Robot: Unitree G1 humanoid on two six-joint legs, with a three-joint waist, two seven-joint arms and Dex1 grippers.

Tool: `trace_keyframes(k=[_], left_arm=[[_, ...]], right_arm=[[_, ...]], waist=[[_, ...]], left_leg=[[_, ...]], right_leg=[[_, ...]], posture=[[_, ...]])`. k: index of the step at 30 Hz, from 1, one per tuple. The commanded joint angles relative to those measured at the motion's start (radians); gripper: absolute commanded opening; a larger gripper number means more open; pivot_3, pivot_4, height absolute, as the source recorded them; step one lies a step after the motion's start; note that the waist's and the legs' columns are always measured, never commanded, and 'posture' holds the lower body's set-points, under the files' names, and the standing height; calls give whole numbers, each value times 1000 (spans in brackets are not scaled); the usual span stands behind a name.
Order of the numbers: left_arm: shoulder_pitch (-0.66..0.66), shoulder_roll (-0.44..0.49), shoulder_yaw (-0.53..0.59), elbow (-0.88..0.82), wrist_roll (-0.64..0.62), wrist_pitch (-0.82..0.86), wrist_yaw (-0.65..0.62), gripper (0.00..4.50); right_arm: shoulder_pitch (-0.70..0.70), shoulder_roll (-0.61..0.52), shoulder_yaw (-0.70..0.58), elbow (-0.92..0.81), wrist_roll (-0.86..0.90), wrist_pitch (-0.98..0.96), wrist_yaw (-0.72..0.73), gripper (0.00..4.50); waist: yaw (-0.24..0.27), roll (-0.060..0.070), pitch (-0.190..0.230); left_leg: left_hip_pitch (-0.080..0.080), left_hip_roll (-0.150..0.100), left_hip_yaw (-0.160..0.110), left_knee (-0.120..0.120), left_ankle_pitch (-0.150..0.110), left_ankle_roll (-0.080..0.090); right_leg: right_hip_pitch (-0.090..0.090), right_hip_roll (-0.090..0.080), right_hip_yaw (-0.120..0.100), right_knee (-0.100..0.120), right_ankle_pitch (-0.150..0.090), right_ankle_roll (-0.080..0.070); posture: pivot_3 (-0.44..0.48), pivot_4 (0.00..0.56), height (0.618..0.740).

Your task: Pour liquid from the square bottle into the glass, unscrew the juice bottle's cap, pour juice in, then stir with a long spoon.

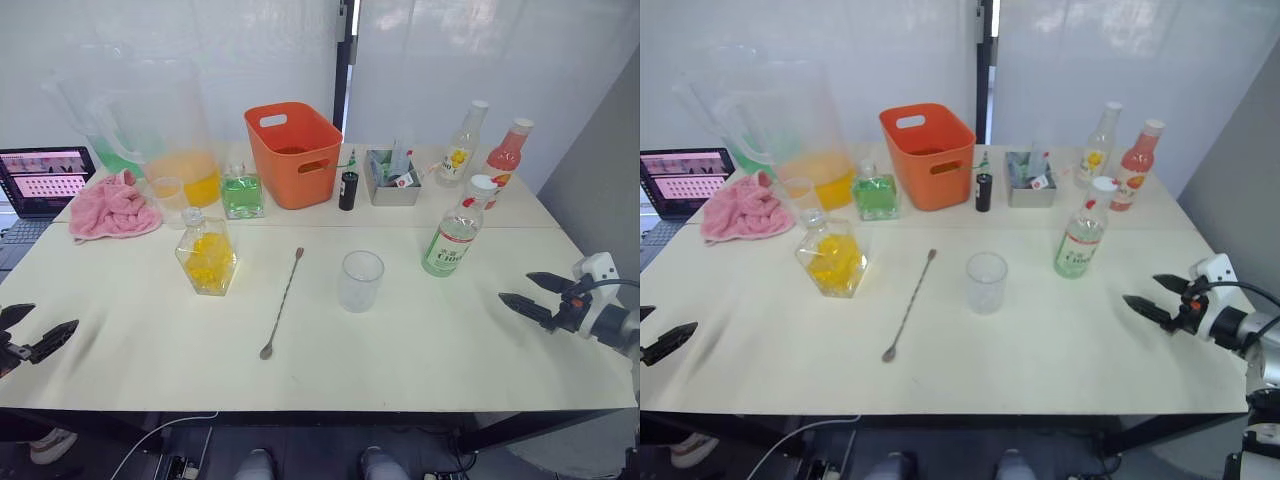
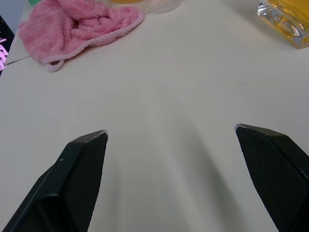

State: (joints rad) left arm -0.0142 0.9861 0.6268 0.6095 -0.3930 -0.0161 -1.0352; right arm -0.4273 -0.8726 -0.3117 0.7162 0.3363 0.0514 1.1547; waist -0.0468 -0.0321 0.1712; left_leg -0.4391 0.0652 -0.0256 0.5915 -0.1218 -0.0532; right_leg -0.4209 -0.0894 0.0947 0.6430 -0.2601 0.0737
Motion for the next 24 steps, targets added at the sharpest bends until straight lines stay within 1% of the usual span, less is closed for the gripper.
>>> trace_keyframes(k=[1,6,10,15,20,22,24], left_arm=[[-2,-4,13,-35,-28,15,-8,4481],[14,-33,39,-89,-49,50,24,4481],[63,-81,70,-200,-94,97,49,4481],[166,-196,134,-401,-170,144,110,4481],[239,-331,197,-555,-194,114,230,4481],[285,-398,207,-645,-206,104,266,4481],[314,-443,206,-708,-212,98,294,4481]], right_arm=[[-17,-3,-23,-13,15,-31,3,4500],[-35,17,-24,-90,71,30,48,4500],[-49,16,-1,-189,118,134,105,4500],[-96,7,43,-335,175,294,168,4500],[-156,2,99,-424,204,383,232,4500],[-190,-5,126,-458,222,428,272,4500],[-215,-9,145,-474,232,460,294,4500]], waist=[[0,0,0],[-1,0,0],[-3,0,0],[-1,0,0],[3,0,0],[5,0,0],[4,0,0]], left_leg=[[0,0,0,0,0,0],[0,0,0,0,1,1],[0,0,0,0,1,1],[0,1,0,0,1,1],[0,1,0,1,0,0],[0,1,0,2,0,0],[0,1,0,2,0,0]], right_leg=[[0,0,0,0,0,0],[0,0,0,0,0,0],[0,0,0,1,0,1],[0,1,1,2,0,0],[0,1,1,1,0,0],[0,0,1,1,0,0],[0,0,1,0,1,0]], posture=[[0,150,725],[0,150,725],[0,150,725],[0,150,725],[0,150,725],[0,150,725],[0,150,725]])
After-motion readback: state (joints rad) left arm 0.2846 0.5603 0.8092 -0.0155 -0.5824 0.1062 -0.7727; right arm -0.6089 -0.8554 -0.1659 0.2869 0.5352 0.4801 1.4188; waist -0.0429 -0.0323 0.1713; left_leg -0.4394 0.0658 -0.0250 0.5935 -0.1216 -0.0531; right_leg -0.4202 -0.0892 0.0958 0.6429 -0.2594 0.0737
